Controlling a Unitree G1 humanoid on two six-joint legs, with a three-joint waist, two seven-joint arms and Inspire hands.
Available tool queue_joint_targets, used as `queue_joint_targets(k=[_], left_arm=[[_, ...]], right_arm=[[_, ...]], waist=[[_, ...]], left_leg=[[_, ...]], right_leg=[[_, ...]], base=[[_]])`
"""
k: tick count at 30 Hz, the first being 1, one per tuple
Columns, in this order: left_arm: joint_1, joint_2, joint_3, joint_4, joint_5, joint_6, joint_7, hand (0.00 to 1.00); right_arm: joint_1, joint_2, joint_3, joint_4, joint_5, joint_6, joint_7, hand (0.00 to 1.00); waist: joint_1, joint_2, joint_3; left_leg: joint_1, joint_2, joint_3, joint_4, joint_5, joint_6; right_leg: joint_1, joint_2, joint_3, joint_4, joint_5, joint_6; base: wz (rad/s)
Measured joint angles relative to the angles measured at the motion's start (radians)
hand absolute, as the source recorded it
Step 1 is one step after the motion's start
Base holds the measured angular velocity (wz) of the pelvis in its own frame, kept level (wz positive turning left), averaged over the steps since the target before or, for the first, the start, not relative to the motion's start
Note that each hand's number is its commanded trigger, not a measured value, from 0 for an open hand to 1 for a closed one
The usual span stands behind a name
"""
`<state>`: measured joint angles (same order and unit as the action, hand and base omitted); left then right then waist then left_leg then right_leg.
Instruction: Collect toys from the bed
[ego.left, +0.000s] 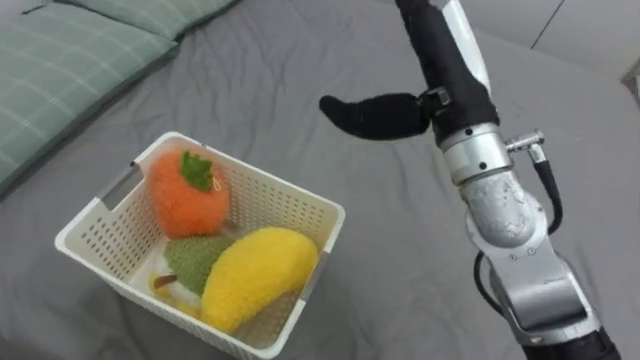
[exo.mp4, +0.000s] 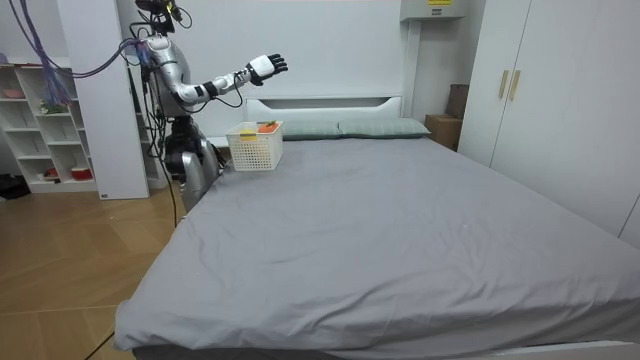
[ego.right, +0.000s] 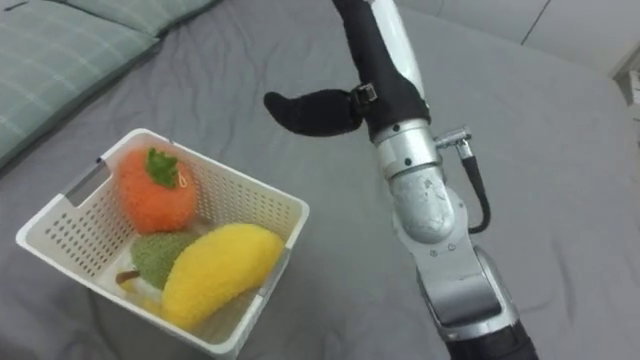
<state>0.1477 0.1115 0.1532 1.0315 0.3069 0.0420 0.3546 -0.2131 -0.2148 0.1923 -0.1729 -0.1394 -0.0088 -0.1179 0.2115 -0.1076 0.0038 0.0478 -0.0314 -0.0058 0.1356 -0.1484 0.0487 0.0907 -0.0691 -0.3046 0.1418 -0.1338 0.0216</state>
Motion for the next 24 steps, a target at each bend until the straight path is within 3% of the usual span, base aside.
queue_joint_targets(k=[4,9,13,19,24], left_arm=[[0.014,0.004,0.003,0.000,0.001,0.000,0.009,0.00],[0.046,0.000,0.020,-0.018,0.001,-0.001,0.030,0.00],[0.051,0.000,0.019,-0.019,-0.002,-0.001,0.031,0.00],[0.069,-0.007,0.022,-0.017,-0.021,0.002,0.057,0.00],[0.063,-0.010,0.020,-0.017,-0.043,0.008,0.065,0.00]], right_arm=[[0.069,-0.023,-0.088,0.003,0.028,-0.004,-0.043,0.00],[0.156,-0.024,-0.163,0.005,0.028,-0.012,-0.078,0.00],[0.180,-0.023,-0.214,0.083,0.027,-0.027,-0.128,0.00],[0.226,-0.023,-0.285,0.222,0.076,-0.037,-0.191,0.00],[0.273,-0.017,-0.337,0.366,0.137,-0.036,-0.282,0.00]], waist=[[-0.026,0.004,0.0027],[-0.072,0.010,0.0050],[-0.114,0.028,0.0080],[-0.163,0.038,-0.0005],[-0.194,0.045,-0.0027]], left_leg=[[0.017,0.004,0.030,-0.003,-0.001,0.002],[0.017,0.009,0.063,-0.005,-0.004,0.003],[0.018,0.012,0.080,-0.005,-0.006,0.004],[0.017,0.018,0.097,-0.005,-0.008,0.001],[0.019,0.020,0.110,-0.006,-0.008,0.000]], right_leg=[[-0.006,0.002,0.031,0.009,0.000,0.000],[-0.023,0.005,0.060,0.011,0.007,-0.002],[-0.027,0.010,0.085,0.011,0.009,-0.001],[-0.039,0.017,0.094,0.011,0.012,-0.005],[-0.042,0.020,0.111,0.011,0.013,-0.006]], base=[[-0.20],[-0.21],[-0.12],[-0.07],[-0.08]])
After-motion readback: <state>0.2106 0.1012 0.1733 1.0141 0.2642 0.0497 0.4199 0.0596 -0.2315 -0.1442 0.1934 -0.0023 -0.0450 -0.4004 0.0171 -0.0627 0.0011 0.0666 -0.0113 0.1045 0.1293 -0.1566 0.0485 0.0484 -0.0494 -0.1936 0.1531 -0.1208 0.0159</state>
